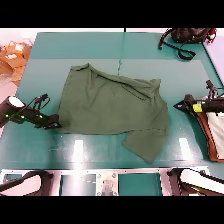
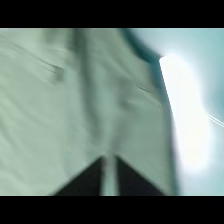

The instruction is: Fold the shirts.

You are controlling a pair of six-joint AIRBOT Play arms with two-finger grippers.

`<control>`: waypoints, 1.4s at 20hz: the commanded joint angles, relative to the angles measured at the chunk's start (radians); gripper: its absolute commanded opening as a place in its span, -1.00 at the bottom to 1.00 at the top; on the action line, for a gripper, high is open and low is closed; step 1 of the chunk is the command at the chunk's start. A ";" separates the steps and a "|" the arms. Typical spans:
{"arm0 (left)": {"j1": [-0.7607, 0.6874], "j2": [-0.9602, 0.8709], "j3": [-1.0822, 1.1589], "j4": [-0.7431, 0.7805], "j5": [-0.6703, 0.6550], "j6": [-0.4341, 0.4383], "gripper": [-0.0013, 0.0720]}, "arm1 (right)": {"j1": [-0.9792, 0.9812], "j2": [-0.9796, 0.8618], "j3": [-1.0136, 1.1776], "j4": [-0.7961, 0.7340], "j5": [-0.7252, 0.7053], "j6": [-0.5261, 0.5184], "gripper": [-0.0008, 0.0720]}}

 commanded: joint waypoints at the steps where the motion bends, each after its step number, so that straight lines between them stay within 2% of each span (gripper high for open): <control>1: 0.000 -0.001 0.011 0.019 0.016 0.016 -0.90 | -0.029 0.031 -0.054 -0.151 0.056 0.100 -0.17; 4: 0.000 -0.001 0.011 0.019 0.007 0.016 -0.90 | -0.028 0.031 -0.170 -0.150 0.037 0.099 -0.15; 6: 0.000 -0.001 0.011 0.018 0.007 0.016 -0.90 | -0.028 0.031 -0.239 -0.147 0.007 0.098 0.18; 11: 0.000 -0.001 0.011 -0.004 0.007 0.016 -0.90 | -0.027 0.031 -0.332 -0.135 -0.034 0.094 0.18; 13: 0.000 -0.001 0.011 -0.026 0.006 0.016 -0.90 | -0.027 0.029 -0.341 -0.074 -0.068 0.061 0.17; 14: 0.000 -0.001 0.011 -0.042 0.006 0.016 -0.90 | -0.027 0.027 -0.340 -0.032 -0.075 0.039 0.11; 15: 0.000 -0.001 0.011 -0.056 0.004 0.016 -0.90 | -0.027 0.023 -0.340 0.000 -0.076 0.021 -0.06; 19: 0.000 -0.001 0.011 -0.079 -0.030 0.016 -0.90 | -0.003 0.020 -0.340 0.044 -0.040 -0.004 -0.22; 20: 0.000 -0.001 0.011 -0.079 -0.042 0.016 -0.90 | 0.013 0.020 -0.340 0.045 -0.024 -0.007 -0.32; 22: 0.000 0.002 0.013 -0.080 -0.068 0.016 -0.90 | 0.040 0.020 -0.337 0.045 0.006 -0.011 -0.79; 24: 0.000 0.017 0.040 -0.087 -0.113 0.016 -0.90 | 0.052 0.023 -0.298 0.049 0.056 -0.008 -0.93; 28: 0.000 0.142 0.233 -0.143 -0.244 0.004 -0.90 | 0.051 0.135 -0.069 0.166 0.158 0.060 -0.94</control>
